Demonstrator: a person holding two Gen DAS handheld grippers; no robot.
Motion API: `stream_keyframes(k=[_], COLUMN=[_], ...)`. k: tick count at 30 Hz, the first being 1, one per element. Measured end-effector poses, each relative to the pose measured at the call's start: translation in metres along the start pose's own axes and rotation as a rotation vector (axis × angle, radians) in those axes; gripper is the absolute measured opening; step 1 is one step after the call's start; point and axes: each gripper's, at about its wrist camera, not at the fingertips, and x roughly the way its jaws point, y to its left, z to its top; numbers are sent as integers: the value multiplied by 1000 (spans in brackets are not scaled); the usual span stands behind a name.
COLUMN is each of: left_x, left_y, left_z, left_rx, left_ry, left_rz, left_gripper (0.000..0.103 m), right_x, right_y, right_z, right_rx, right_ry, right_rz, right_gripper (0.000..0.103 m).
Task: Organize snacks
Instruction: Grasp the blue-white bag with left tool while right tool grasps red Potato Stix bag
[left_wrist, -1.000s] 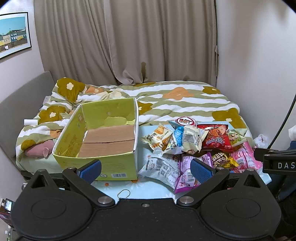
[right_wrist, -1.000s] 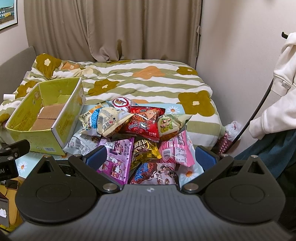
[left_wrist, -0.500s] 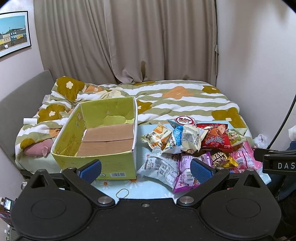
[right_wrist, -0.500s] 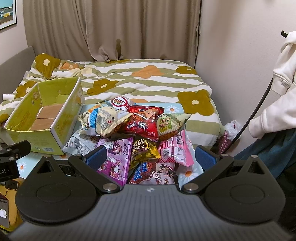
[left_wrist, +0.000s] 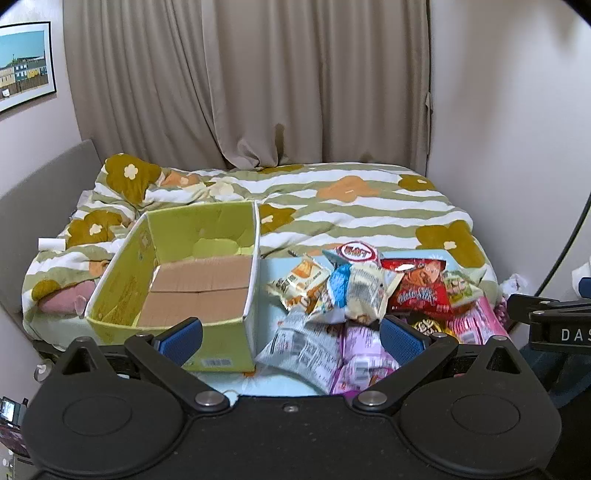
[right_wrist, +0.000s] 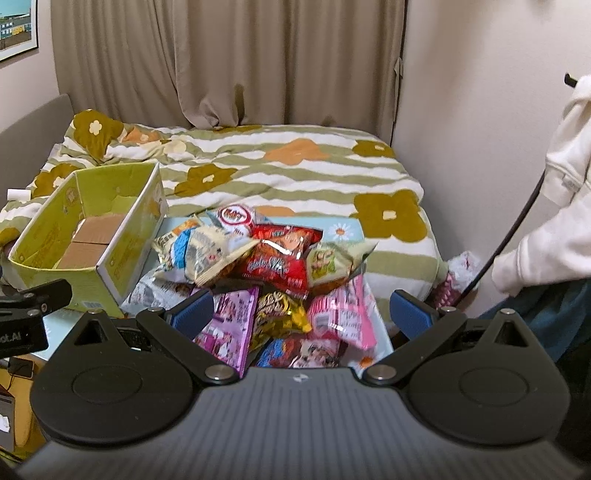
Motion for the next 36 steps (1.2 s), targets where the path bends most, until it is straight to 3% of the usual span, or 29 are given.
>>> stream_keyframes(k=[6, 11, 19, 27, 32, 36], left_x=[27, 63, 145, 212, 240, 253], left_y=[-22, -37, -58, -74, -70, -64], left_z=[11, 20, 26, 26, 24, 25], left_rx=[64, 141, 259, 371, 384, 377], left_ry=[-7, 19, 117, 218, 281, 324], left_rz=[8, -44, -161, -219, -254, -285], left_gripper=[103, 103, 103, 103, 103, 90], right_x=[24, 58, 119, 172, 196, 214], right_y=[-16, -22, -21, -12, -5, -1], right_z=[18, 32, 48, 59, 61, 62], right_rx=[-7, 27, 113, 201, 235, 255], right_ry=[-25, -15, 54, 137, 183, 217], right_rz=[49, 62, 61, 19, 0, -5], right_gripper=[103, 103, 103, 103, 103, 103])
